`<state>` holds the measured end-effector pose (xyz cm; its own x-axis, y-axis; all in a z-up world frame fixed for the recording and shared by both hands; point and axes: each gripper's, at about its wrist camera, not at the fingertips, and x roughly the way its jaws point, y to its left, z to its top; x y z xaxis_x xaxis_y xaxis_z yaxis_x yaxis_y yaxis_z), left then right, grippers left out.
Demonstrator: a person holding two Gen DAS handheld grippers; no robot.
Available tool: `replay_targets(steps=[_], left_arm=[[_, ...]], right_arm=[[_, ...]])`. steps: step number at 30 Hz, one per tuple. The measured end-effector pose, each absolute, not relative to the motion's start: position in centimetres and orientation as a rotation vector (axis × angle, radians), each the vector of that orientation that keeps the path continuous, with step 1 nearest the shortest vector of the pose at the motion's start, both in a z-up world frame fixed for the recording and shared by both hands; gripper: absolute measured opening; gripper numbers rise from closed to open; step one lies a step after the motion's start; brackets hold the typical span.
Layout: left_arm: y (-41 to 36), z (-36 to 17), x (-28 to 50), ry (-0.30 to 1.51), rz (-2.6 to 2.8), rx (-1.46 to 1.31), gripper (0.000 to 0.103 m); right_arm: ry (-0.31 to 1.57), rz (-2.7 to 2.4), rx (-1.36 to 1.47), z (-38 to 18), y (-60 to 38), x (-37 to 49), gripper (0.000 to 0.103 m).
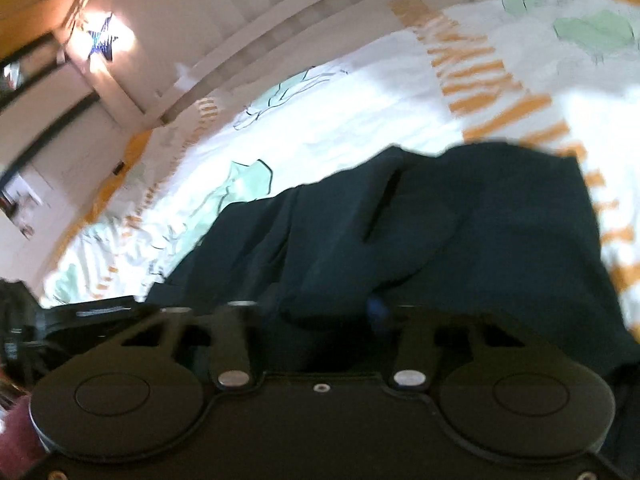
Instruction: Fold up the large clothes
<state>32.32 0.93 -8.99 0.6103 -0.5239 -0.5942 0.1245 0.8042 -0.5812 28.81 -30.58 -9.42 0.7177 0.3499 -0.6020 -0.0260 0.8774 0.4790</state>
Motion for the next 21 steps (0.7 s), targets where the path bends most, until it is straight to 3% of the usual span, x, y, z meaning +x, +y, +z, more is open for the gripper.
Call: replay_targets(steps=[4,9,18,21], left_arm=[[0.9,-7.0,31.6,0.775,-0.425,-0.527,0.004],[0.4,-4.7,30.7,0.701,-0.443,-0.422,0.004],[1.7,-10.4,28.9,0.866,-0.394,-0.354,0.004],[2.1,-11.1,28.2,0.864,-0.401,-0.349,0.005]], right_arm=[[0.704,0.265,0.413,-7.5,-30.4,28.8,0.021],[0.612,0.331,0.401,-5.4,-31.0,27.5,0.021],[0.828,0.232,0.522,-12.4,-32.9,26.4,0.023],[0.812,0.231,0.556,-13.0,-33.2,25.8,0.023]])
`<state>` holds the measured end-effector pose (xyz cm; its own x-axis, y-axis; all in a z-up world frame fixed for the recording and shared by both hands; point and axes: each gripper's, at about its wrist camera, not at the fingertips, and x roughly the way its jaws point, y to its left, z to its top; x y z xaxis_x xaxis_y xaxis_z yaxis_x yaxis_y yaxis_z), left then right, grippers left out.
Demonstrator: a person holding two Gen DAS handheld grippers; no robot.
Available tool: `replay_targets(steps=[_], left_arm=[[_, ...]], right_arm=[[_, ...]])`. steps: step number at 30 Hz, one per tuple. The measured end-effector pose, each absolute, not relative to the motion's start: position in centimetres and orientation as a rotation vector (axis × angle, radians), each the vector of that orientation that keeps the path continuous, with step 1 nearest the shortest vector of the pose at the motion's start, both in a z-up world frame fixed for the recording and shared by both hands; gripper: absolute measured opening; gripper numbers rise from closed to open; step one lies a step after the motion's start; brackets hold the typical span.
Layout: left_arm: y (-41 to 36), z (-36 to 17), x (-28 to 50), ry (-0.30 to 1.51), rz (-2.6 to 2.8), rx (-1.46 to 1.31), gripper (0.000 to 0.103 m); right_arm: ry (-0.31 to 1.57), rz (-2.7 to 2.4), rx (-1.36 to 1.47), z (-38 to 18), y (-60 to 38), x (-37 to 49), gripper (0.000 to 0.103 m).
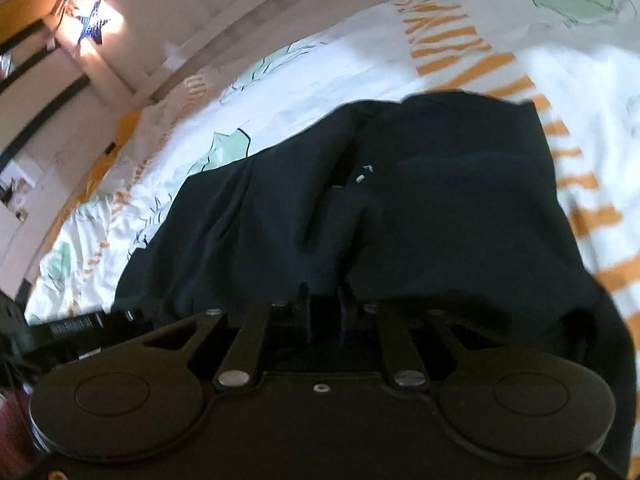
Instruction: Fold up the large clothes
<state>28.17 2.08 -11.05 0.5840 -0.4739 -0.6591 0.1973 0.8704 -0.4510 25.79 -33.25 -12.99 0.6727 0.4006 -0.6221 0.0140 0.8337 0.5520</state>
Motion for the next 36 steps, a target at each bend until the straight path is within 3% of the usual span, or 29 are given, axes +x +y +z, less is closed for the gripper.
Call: replay_targets(steps=[3,5,6,7,8,10,13,20,25,36], left_arm=[[2.0,-10.2,27.5,0.824,-0.406,-0.293,0.007],[1.8,-9.1,26.7,0.779,-0.400,-0.240,0.008],[1.7,-8.5,26.3,0.746,-0.392,-0.208,0.013],[1.6,-8.0,25.9,0.714,-0.383,-0.176,0.028],[1.6,-7.5,25.6,0.682,-0.378,-0.150,0.034],[1.2,-6.7,25.3,0.641,-0.382,-0.123,0.053],[-0.1,-6.1,26.0,0.628,-0.391,-0.105,0.068],[-2.7,-8.2,28.6,0.679,-0.352,-0.115,0.074],[-2.6,-11.6,29.3,0.739,-0.315,-0.076,0.076],[-2.4,-13.2,28.0,0.630,-0.320,-0.057,0.084]], right_arm=[[0.808,0.227,0.516,-12.3,-32.9,25.7,0.030],[0.798,0.219,0.475,-11.8,-32.7,25.4,0.040],[0.786,0.213,0.451,-11.4,-32.6,25.0,0.043],[0.773,0.205,0.428,-11.0,-32.6,24.7,0.048],[0.754,0.192,0.400,-10.6,-32.5,24.3,0.051],[0.703,0.177,0.348,-9.9,-32.2,23.5,0.052],[0.631,0.179,0.280,-8.8,-31.4,23.0,0.060],[0.591,0.248,0.192,-8.7,-28.5,25.2,0.068],[0.671,0.180,0.174,-11.7,-29.2,27.0,0.066],[0.634,0.144,0.277,-15.0,-31.0,26.5,0.072]])
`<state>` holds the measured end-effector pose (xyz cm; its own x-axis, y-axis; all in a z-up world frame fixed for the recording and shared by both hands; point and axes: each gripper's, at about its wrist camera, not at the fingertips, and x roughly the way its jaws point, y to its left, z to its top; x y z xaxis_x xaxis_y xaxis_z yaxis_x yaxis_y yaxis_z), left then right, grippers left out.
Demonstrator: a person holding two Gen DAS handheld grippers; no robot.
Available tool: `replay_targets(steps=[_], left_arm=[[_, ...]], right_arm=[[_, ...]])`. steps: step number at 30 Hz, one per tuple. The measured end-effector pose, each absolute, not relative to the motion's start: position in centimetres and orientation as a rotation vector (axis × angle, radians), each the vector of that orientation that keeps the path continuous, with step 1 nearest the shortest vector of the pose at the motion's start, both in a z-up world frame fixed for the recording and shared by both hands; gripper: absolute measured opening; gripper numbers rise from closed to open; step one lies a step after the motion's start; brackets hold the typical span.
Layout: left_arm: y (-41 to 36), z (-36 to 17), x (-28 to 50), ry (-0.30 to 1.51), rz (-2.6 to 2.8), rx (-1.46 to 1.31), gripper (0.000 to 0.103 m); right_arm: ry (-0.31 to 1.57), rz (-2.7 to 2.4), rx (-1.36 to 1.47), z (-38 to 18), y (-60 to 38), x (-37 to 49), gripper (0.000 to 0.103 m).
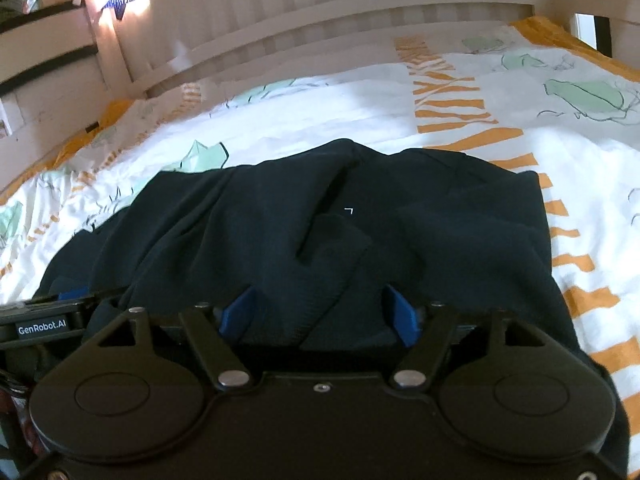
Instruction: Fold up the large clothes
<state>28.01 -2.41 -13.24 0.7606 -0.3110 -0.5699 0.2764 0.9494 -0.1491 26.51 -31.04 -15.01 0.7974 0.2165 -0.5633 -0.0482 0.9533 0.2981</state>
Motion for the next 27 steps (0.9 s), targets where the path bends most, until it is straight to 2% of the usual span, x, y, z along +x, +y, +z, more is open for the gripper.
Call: replay_targets(steps=[16,21,23,27], left_arm=[[-3.2,-12.6,28.3,0.654,-0.302,-0.013,0.086],[-1.4,-10.0,26.4,0.718,-0.369,-0.027,0.088],[-0.3,-8.9,24.7,0.721,-0.376,-0.010,0.093],[3.0,-7.0,21.5,0.746,-0.379,-0.051,0.093]], right_arm=[[0.626,0.147,0.284,-15.2,-31.0,27.0,0.074],[0.690,0.166,0.288,-13.4,-31.6,26.8,0.082],[0.685,0.157,0.310,-12.2,-32.3,25.3,0.083],[0.657,0.189,0.366,-9.8,-34.4,21.1,0.090]])
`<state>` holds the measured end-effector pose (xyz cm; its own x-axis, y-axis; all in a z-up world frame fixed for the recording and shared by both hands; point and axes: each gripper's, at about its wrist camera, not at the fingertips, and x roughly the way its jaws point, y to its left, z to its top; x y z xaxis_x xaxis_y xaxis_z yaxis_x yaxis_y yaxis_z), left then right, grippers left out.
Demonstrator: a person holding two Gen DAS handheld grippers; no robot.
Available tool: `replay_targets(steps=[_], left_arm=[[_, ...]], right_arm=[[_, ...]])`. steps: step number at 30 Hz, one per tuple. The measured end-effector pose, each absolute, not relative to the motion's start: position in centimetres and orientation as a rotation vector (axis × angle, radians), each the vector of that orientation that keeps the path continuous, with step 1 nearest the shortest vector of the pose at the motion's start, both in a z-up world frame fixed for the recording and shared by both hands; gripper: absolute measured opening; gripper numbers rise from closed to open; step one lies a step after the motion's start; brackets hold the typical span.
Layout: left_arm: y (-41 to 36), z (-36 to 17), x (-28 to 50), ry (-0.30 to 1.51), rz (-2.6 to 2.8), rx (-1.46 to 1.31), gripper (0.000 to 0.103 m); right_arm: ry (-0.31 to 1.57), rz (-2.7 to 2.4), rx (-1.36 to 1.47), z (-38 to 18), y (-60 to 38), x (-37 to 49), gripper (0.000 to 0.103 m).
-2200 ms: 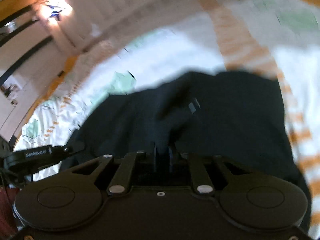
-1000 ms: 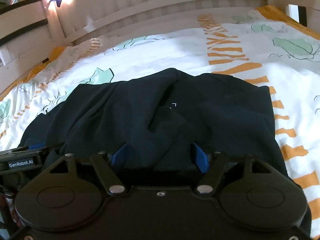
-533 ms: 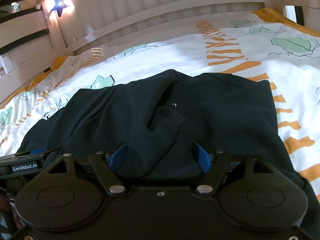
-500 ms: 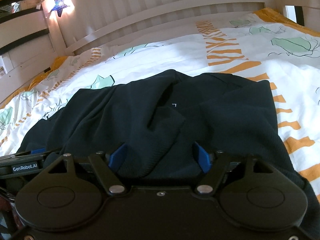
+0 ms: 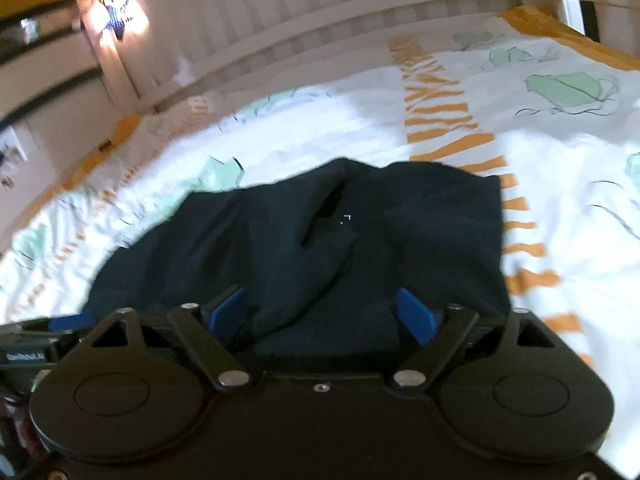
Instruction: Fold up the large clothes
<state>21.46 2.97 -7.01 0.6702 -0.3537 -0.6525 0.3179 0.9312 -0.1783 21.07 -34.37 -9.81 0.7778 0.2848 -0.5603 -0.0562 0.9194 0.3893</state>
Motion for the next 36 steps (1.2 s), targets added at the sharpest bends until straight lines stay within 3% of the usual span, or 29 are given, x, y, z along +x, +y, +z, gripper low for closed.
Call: replay_targets(steps=[7,19,24,29,36], left_arm=[[7.7,-5.8,17.2,0.845,-0.372,-0.089,0.094],[9.8,-6.4,13.7,1.014,-0.380,-0.043,0.096],[9.1,-8.2,13.7,1.094,-0.399,0.016,0.103],[9.0,-10.0,14.4,1.146,-0.408,0.010,0.103],[9.4,-10.7,14.4,1.149,-0.412,-0.021,0.103]], right_arm=[[0.716,0.217,0.323,-7.4,-36.5,14.1,0.092],[1.045,0.126,0.564,-10.0,-39.2,7.9,0.093],[1.052,0.160,0.562,-10.7,-38.8,6.3,0.095],[1.068,0.204,0.505,-11.8,-38.0,6.6,0.103],[1.070,0.231,0.504,-12.4,-37.9,6.7,0.103]])
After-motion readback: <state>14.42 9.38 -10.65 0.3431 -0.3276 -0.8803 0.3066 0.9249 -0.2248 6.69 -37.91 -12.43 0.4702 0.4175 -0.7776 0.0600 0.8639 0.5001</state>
